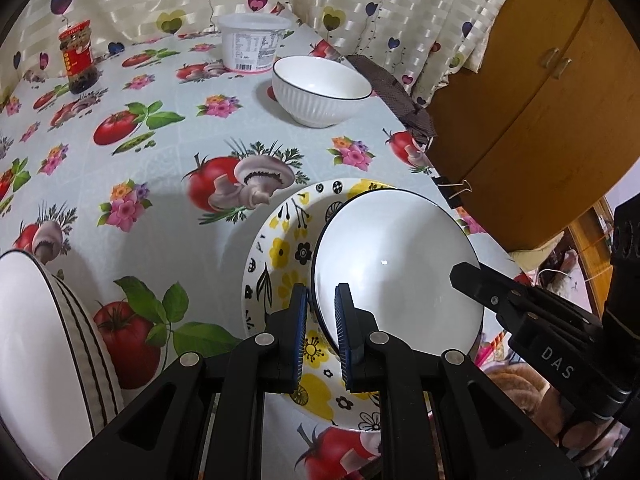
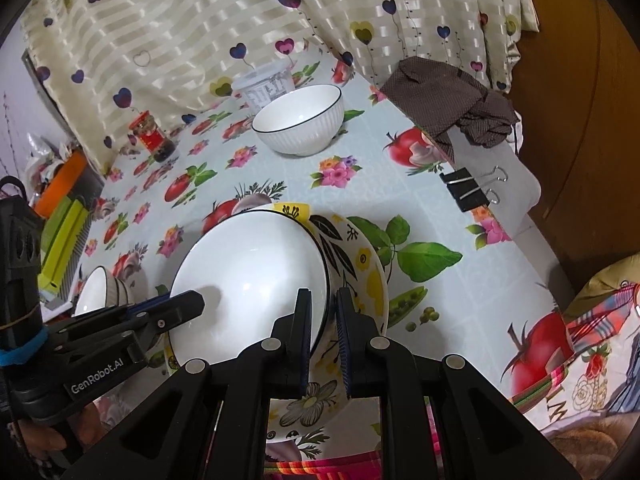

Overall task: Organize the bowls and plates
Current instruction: 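Lift the white bowl with both tools and carry it over the floral plate, then lower the white bowl onto the yellow floral plate with both tools, then open both tools and move them to the second white bowl by the yogurt tub, then close the left tool on the second bowl rim while the right tool closes on it, then lift the second white bowl with both tools and carry it over the first bowl, then lower the second white bowl into the first bowl with both tools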

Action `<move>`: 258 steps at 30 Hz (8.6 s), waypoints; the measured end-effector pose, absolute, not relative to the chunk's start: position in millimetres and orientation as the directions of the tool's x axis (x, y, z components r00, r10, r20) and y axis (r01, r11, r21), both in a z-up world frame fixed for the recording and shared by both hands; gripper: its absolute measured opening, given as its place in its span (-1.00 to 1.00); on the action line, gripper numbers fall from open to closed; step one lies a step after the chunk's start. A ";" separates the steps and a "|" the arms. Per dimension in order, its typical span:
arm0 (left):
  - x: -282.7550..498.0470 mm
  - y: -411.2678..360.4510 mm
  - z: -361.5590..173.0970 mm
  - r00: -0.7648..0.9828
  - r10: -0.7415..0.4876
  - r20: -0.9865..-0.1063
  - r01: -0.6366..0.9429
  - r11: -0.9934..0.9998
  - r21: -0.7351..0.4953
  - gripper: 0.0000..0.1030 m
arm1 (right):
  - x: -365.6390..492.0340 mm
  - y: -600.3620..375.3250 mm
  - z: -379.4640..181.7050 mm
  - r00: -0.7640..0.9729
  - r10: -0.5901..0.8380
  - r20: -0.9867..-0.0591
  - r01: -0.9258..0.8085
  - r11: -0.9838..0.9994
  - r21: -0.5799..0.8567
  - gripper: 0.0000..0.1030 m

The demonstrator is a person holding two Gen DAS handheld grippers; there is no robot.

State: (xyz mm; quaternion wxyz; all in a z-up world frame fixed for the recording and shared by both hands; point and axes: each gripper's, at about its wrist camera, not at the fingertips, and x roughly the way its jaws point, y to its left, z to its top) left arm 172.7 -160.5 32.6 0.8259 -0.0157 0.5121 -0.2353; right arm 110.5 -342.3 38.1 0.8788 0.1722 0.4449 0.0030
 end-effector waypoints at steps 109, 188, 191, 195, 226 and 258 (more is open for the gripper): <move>341.2 -179.8 58.2 0.457 -0.344 -0.820 0.365 0.914 -0.180 -0.71 | 274.7 -385.7 63.1 0.655 0.083 -0.751 0.150 0.960 0.236 -0.11; 353.0 -192.8 49.6 0.416 -0.404 -0.815 0.343 0.899 -0.271 -0.74 | 310.5 -373.5 45.8 0.575 0.106 -0.811 0.167 0.956 0.243 -0.72; 346.0 -189.4 55.7 0.419 -0.408 -0.811 0.347 0.898 -0.272 -0.74 | 304.1 -370.8 53.7 0.585 0.105 -0.805 0.164 0.956 0.243 -0.72; 335.0 -186.3 64.2 0.427 -0.411 -0.805 0.352 0.896 -0.271 -0.74 | 292.0 -366.8 66.0 0.599 0.099 -0.795 0.156 0.959 0.237 -0.72; 226.1 -163.4 98.1 0.469 -0.460 -0.754 0.403 0.871 -0.281 -0.74 | 173.7 -349.6 99.9 0.664 0.117 -0.739 0.150 0.947 0.285 -0.72; 177.8 -154.1 72.5 0.431 -0.444 -0.786 0.412 0.871 -0.266 -0.74 | 116.8 -334.9 74.7 0.635 0.141 -0.759 0.173 0.932 0.319 -0.72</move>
